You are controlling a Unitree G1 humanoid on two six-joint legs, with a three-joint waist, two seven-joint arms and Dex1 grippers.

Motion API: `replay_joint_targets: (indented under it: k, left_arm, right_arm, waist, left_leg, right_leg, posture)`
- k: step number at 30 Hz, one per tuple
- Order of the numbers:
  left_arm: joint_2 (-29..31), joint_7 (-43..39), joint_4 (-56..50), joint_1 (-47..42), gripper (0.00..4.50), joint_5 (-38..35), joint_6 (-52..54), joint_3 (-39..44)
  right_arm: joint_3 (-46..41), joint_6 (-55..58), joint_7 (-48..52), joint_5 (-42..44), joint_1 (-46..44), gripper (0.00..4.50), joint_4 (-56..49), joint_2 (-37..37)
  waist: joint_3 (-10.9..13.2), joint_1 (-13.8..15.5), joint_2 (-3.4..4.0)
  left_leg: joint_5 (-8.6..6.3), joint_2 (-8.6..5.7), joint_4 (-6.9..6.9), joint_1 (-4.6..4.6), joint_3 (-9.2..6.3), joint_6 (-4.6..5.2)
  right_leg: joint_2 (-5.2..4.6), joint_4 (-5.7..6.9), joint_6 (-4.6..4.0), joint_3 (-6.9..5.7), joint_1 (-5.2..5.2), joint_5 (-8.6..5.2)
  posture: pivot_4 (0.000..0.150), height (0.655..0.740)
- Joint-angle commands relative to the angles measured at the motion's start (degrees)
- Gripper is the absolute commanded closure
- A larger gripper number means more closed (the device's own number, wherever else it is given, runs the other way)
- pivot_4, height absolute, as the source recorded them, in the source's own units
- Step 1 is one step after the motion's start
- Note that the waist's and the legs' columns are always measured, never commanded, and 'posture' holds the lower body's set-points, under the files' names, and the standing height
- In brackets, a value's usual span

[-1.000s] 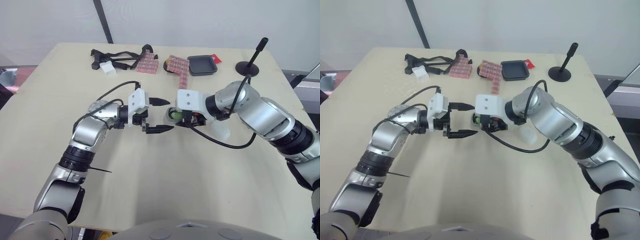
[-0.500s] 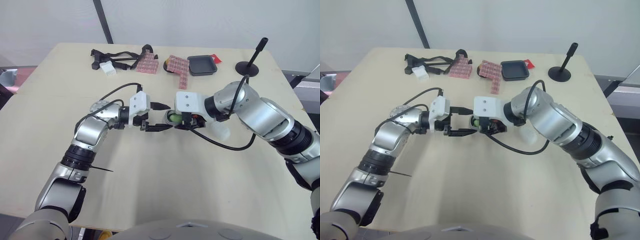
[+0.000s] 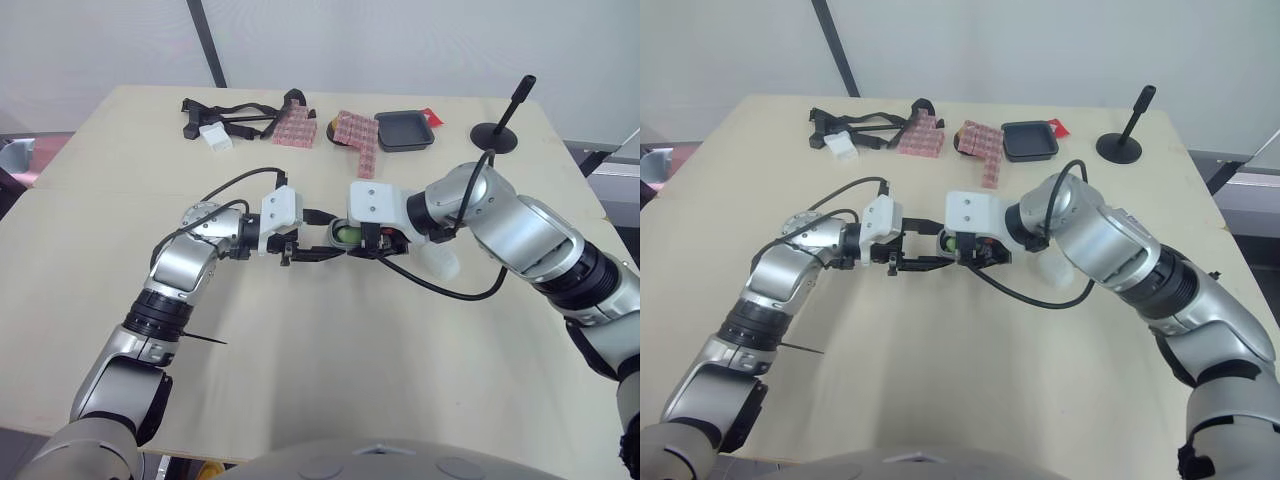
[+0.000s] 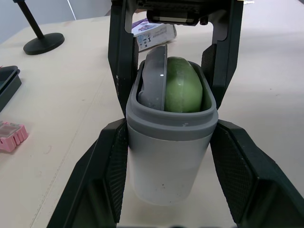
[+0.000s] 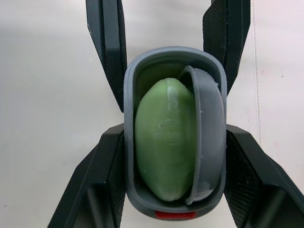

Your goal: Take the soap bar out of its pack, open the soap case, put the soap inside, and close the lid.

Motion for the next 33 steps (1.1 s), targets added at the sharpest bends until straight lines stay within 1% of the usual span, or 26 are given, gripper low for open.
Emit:
replay_joint_targets:
  k: [1, 13, 16, 17, 30, 33]
  left_arm:
    - [-0.4, 0.0, -0.4, -0.3, 1.82, -0.1, -1.2, 0.0]
    - [-0.9, 0.4, 0.1, -0.3, 1.82, 0.5, -1.4, -0.2]
    - [-1.2, 0.6, -0.1, -0.2, 2.58, 0.5, -1.4, -0.2]
    - [-1.2, 0.5, -0.3, 0.0, 2.63, 0.4, -1.3, -0.2]
    - [-0.9, 0.7, 0.0, 0.9, 2.63, 1.3, -2.7, -0.3]
    - [-1.0, 0.7, -0.1, 1.5, 2.63, 1.2, -3.2, -0.1]
  right_arm:
    - [-2.2, 0.0, 0.5, 0.1, -1.5, 1.87, -1.8, 0.3]
    - [-2.0, 0.3, 0.7, -0.1, -1.6, 1.87, -2.3, 0.6]
    - [-2.0, 0.4, 0.7, -0.1, -1.6, 1.87, -2.3, 0.7]
    - [-2.0, 0.4, 0.7, -0.1, -1.6, 1.87, -2.4, 0.6]
    - [-2.5, -1.0, 0.6, -0.2, -0.9, 1.87, -1.9, 1.0]
    - [-2.8, -2.8, 0.1, -0.8, -0.2, 1.03, -1.4, 1.0]
  waist:
    - [0.0, 0.0, 0.00]
    - [0.0, 0.0, 0.00]
    - [0.0, 0.0, 0.00]
    - [0.0, 0.0, 0.00]
    - [0.0, 0.0, 0.00]
    - [0.0, 0.0, 0.00]
  left_leg:
    - [0.00, 0.00, 0.00, 0.00, 0.00, 0.00]
    - [0.00, 0.00, 0.01, 0.00, 0.00, 0.00]
    - [0.00, 0.00, 0.01, 0.00, 0.00, 0.00]
    - [0.00, 0.00, 0.01, 0.00, 0.00, 0.00]
    - [0.00, 0.00, 0.02, 0.00, 0.00, 0.01]
    - [0.00, 0.00, 0.02, 0.00, 0.00, 0.01]
  right_leg:
    - [0.00, 0.00, 0.00, 0.00, 0.00, 0.00]
    - [0.00, 0.02, 0.00, 0.00, 0.00, 0.00]
    - [0.00, 0.02, 0.00, 0.01, 0.00, 0.00]
    - [0.00, 0.02, 0.00, 0.00, 0.00, 0.00]
    - [0.00, 0.04, 0.00, 0.01, 0.00, 0.00]
    - [0.00, 0.05, 0.00, 0.01, 0.00, 0.00]
  posture:
    - [0.150, 0.7400]
    - [0.150, 0.7400]
    - [0.150, 0.7400]
    - [0.150, 0.7400]
    - [0.150, 0.7400]
    - [0.150, 0.7400]
